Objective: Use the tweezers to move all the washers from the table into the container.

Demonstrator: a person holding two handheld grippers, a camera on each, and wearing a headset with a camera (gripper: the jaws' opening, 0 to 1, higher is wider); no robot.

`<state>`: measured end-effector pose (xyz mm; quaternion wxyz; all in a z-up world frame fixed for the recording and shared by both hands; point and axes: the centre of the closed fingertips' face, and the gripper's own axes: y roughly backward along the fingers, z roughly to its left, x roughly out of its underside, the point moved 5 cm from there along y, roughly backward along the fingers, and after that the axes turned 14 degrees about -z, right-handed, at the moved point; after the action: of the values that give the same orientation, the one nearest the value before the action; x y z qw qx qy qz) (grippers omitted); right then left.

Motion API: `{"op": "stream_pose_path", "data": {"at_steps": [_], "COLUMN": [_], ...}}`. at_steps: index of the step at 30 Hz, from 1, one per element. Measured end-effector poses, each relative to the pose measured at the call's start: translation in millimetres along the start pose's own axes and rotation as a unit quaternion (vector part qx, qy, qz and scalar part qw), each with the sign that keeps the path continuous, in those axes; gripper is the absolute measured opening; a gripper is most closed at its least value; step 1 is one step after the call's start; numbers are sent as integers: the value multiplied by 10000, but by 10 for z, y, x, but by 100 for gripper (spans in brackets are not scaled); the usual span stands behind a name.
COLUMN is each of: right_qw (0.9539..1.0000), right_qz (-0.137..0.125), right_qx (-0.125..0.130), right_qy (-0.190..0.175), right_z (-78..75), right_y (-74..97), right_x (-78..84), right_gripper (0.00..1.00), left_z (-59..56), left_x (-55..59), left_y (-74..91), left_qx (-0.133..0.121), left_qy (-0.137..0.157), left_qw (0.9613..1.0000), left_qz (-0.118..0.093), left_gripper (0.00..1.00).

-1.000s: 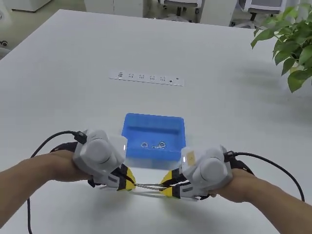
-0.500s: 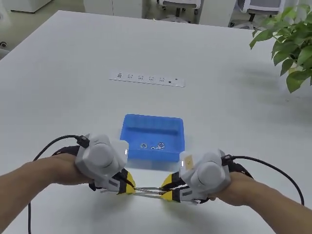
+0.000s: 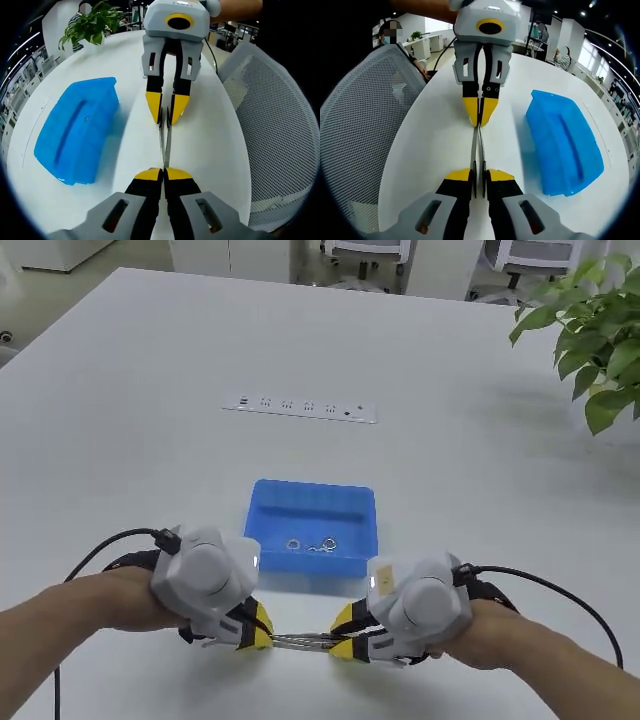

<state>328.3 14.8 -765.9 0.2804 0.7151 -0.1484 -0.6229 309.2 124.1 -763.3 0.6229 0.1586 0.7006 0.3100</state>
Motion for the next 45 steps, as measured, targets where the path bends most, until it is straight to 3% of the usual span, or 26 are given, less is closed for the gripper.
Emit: {"op": "stream_pose_path", "data": {"at_steps": [17, 22, 28, 32, 35, 38, 41, 45], "right_qw": [10000, 9997, 9972, 9936, 9880, 9815, 9776, 9673], "right_qz": [0, -94, -272, -402, -528, -693, -728, -895], "right_qx": [66, 215, 625, 929, 1230, 1506, 1682, 2015], "right_qy": [-35, -90, -324, -510, -776, -958, -1033, -1257], "right_z": [13, -8, -71, -121, -153, -162, -152, -127], "right_y": [23, 87, 266, 402, 492, 597, 672, 788], "right_x": [-5, -60, -106, -120, -129, -141, -131, -118], "right_gripper": [20, 25, 33, 38, 44, 48, 53, 60], "left_z": [-15, 8, 40, 60, 56, 38, 22, -39], "left_x": [14, -20, -91, -131, -158, -211, -225, -222], "left_y": [47, 109, 213, 286, 329, 394, 443, 510], "left_qx": [-88, -226, -501, -698, -800, -1003, -1195, -1435], "left_qy": [79, 197, 489, 619, 698, 902, 991, 1113], "left_qw": [9999, 9993, 9959, 9925, 9903, 9838, 9792, 9719], "left_qz": [-39, -206, -569, -788, -892, -1179, -1305, -1496], "left_gripper": [10, 17, 26, 30, 35, 38, 45, 49]}}
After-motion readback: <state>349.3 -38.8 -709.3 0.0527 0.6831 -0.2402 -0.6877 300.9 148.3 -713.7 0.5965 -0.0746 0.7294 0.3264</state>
